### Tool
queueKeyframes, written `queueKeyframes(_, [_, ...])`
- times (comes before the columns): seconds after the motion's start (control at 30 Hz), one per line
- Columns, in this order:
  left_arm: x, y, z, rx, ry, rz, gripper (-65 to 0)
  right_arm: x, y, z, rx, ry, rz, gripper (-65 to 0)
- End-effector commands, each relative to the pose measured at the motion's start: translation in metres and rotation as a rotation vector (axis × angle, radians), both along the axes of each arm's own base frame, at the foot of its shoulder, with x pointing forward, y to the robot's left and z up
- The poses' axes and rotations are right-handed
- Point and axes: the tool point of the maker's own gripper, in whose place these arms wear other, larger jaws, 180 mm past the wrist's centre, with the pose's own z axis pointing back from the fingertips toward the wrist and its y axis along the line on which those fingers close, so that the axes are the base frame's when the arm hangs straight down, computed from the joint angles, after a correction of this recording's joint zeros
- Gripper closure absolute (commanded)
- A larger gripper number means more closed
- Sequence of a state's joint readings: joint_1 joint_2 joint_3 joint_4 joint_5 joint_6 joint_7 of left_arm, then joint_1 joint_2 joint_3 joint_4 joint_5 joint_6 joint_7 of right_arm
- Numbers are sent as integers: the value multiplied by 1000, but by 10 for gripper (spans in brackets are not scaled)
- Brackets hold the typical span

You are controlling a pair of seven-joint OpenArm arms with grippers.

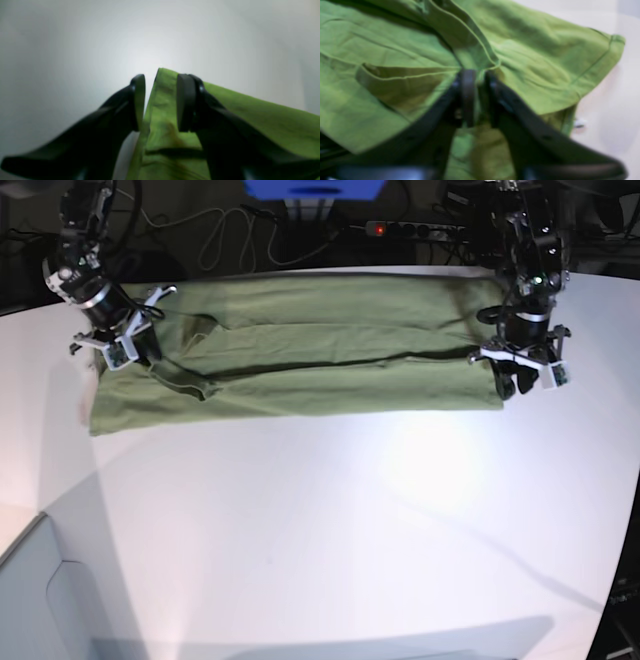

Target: Fold the T-shirt properly

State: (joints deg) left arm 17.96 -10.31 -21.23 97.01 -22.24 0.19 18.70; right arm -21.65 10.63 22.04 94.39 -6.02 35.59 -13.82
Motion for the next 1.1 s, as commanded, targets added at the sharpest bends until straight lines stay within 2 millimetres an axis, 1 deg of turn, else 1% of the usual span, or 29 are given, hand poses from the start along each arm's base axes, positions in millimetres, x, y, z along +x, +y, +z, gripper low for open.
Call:
queueKeyframes(0.0, [5, 4, 12, 17, -43, -1, -204, 4, -2, 10, 2, -36, 26, -192])
queueKeyframes(0.07, [5, 4, 12, 17, -42, -1, -204, 5, -11, 14, -16, -46, 15, -312])
queueKeyframes(0.13, [2, 4, 11, 18, -35, 0, -204, 7, -16, 22, -23, -68, 3, -400])
queueKeyframes(0.17, [1, 3, 11, 19, -35, -1, -204, 9, -20, 28, -32, -87, -7, -429])
queueKeyframes(0.2, [1, 3, 11, 19, -36, -2, -204, 12, -24, 37, -46, -112, -17, -451])
queueKeyframes(0.23, [1, 3, 11, 19, -36, -2, -204, 14, -24, 43, -50, -130, -21, -457])
queueKeyframes(0.37, [-3, 3, 10, 21, -28, -3, -204, 27, -14, 67, -58, -204, -5, -456])
queueKeyframes(0.43, [-4, 2, 12, 24, -32, -5, -204, 40, 1, 72, -39, -233, 29, -434])
queueKeyframes(0.47, [-3, 2, 13, 25, -35, -6, -204, 44, 8, 71, -25, -234, 43, -410])
queueKeyframes(0.5, [-5, 2, 12, 25, -30, -7, -204, 49, 16, 67, -7, -225, 58, -371])
queueKeyframes(0.57, [-6, 1, 13, 27, -31, -9, -204, 61, 29, 58, 10, -199, 79, -260])
queueKeyframes(0.67, [-11, 0, 14, 30, -26, -12, -204, 71, 38, 43, 19, -140, 87, -92])
queueKeyframes(0.73, [-14, 1, 14, 34, -22, -10, -204, 74, 42, 36, 21, -116, 92, -9])
queueKeyframes(0.8, [-19, 11, 15, 46, -19, 14, -204, 78, 44, 30, 32, -96, 90, 0])
queueKeyframes(0.97, [-23, 22, 17, 52, -20, 48, -204, 83, 43, 22, 44, -76, 81, 0])
queueKeyframes(1.07, [-29, 28, 16, 59, -12, 63, -204, 79, 44, 18, 44, -63, 87, 0])
